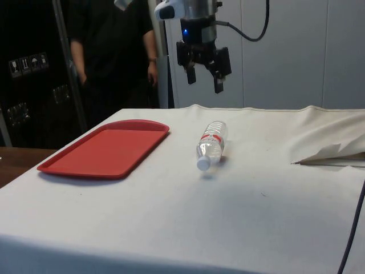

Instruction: Place the bottle upright on the tray.

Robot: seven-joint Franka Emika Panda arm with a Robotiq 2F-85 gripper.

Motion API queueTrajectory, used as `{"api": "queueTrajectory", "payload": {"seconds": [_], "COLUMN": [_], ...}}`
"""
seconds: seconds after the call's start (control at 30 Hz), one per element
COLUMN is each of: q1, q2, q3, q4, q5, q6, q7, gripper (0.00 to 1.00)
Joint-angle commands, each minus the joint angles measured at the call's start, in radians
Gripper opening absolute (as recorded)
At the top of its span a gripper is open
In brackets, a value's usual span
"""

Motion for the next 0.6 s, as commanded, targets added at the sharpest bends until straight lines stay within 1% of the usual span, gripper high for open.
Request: {"api": "queueTrajectory", "payload": {"seconds": [0.0,0.03,0.07,0.3,0.33,0.37,0.57], "q1": [-0.002,0.000,-0.002,-0.002,0.000,-0.002,-0.001], "q2": [0.003,0.001,0.006,0.013,0.012,0.014,0.021], "q3": [0.002,0.000,0.003,0.003,0.001,0.003,0.004], "q4": [-0.003,0.000,-0.003,-0.003,-0.001,-0.003,-0.003], "q5": [-0.022,-0.004,-0.031,-0.065,-0.047,-0.069,-0.098], "q6": [0.014,0.000,0.014,0.016,0.003,0.016,0.016], "q7": [0.001,-0.003,-0.004,-0.021,-0.027,-0.023,-0.033], "gripper": [1.00,1.00,1.00,1.00,1.00,1.00,1.00]}}
